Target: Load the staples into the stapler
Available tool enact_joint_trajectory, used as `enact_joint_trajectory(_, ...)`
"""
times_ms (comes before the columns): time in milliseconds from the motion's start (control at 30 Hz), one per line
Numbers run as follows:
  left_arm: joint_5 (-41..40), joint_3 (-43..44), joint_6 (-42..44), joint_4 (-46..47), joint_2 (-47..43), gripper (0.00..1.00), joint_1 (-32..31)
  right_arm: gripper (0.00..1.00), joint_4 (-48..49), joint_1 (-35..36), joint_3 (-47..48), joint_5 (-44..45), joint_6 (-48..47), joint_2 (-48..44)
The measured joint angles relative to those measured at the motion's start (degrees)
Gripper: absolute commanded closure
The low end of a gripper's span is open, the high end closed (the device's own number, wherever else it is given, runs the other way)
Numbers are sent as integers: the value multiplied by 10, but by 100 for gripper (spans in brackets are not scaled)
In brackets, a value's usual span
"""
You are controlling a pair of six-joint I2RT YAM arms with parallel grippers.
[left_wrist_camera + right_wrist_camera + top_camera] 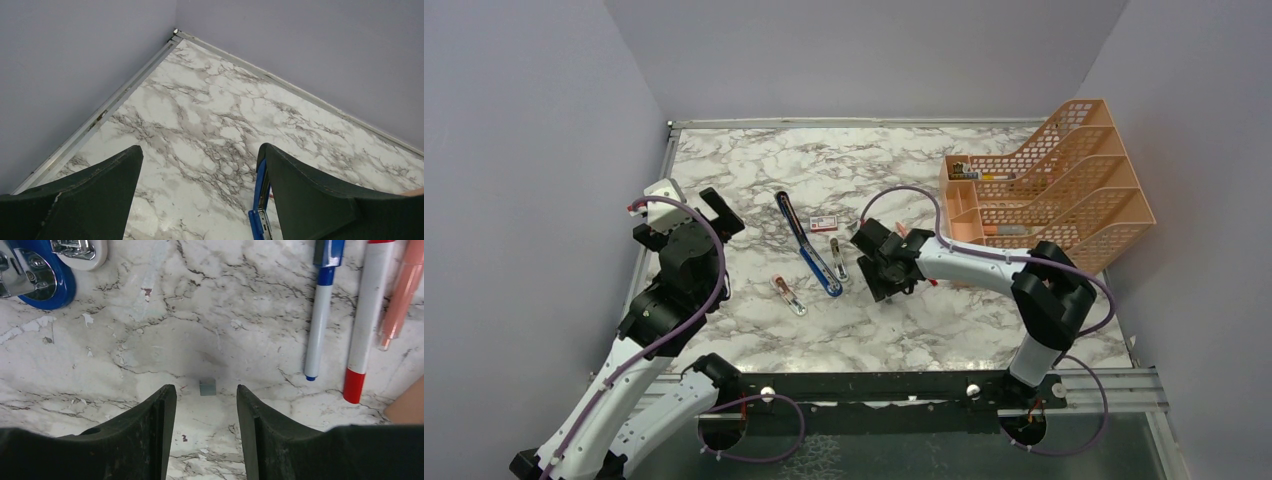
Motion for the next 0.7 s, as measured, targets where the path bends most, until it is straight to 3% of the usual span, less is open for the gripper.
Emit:
enact_joint_trajectory(200,0,0,0,0,1,7,0,60,3,0,0,-21,-6,31)
enact_joint_trajectory(700,0,0,0,0,1,7,0,67,5,-10,0,-35,-14,43)
